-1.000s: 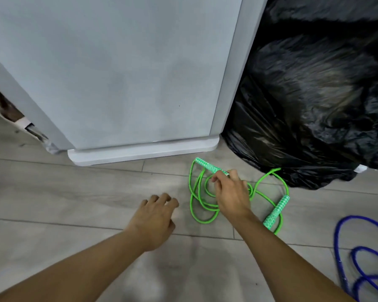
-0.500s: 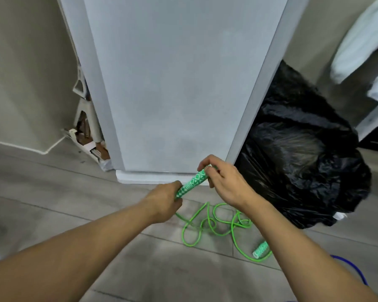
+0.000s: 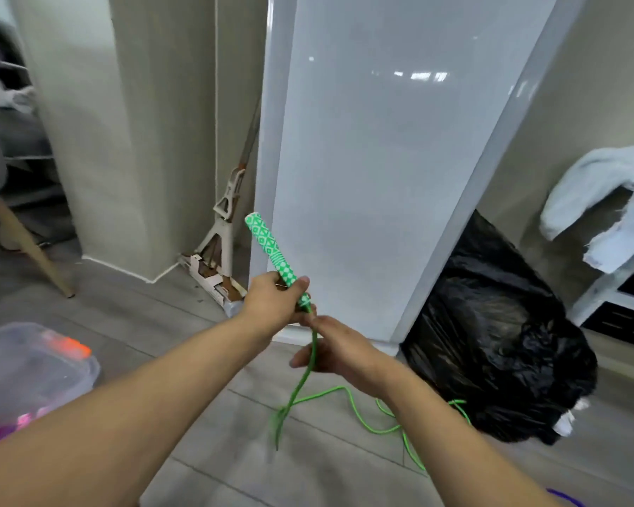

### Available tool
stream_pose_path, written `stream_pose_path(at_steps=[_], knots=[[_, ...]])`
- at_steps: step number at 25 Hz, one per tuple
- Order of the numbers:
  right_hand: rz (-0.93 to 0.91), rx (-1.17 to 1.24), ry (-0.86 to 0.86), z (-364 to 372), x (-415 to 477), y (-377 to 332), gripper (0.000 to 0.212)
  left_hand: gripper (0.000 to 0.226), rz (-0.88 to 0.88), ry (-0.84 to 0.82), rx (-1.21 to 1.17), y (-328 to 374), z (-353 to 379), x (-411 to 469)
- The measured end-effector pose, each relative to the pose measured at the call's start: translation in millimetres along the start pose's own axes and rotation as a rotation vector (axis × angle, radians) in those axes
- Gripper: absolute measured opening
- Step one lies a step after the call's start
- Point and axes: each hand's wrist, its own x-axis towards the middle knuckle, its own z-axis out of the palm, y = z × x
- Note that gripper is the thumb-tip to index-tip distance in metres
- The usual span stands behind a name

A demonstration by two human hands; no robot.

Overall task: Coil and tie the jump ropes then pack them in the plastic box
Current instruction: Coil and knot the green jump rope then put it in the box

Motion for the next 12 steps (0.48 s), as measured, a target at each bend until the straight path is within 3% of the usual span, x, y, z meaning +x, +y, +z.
stream_pose_path(at_steps=[2,4,6,7,9,11,12], knots=[[-0.056,-0.025,0.008,17.3,-13.6,-1.6,0.025,0.016,-0.011,0.071,-0.078,12.3,-23.9,-7.4],[-0.169,-0.165,0.172,23.6,-19.4,-7.7,0.015,0.023,-0.037,0.215,-0.105,17.3,-55.3,-6.3],[-0.306,-0.175,0.354,25.3,-21.1,-17.7,0.015,0.042,-0.061,0.442,0.159,19.2,-84.8,-0.6],[-0.360,-0.180,0.392,29.1,-22.9,-24.0,0.016,0.047,-0.022,0.470,0.330,24.1,-90.6,-4.1],[-0.403,-0.289,0.364,42.5,-24.6,-35.2,0.016,0.041,0.143,0.210,0.471,37.0,-81.4,-17.2],[-0.402,-0.370,0.313,56.2,-27.3,-42.5,0.020,0.031,0.169,-0.182,0.435,41.2,-59.1,-36.0],[-0.400,-0.355,0.306,58.3,-29.0,-45.4,0.023,0.028,0.158,-0.292,0.406,38.2,-51.3,-41.0]])
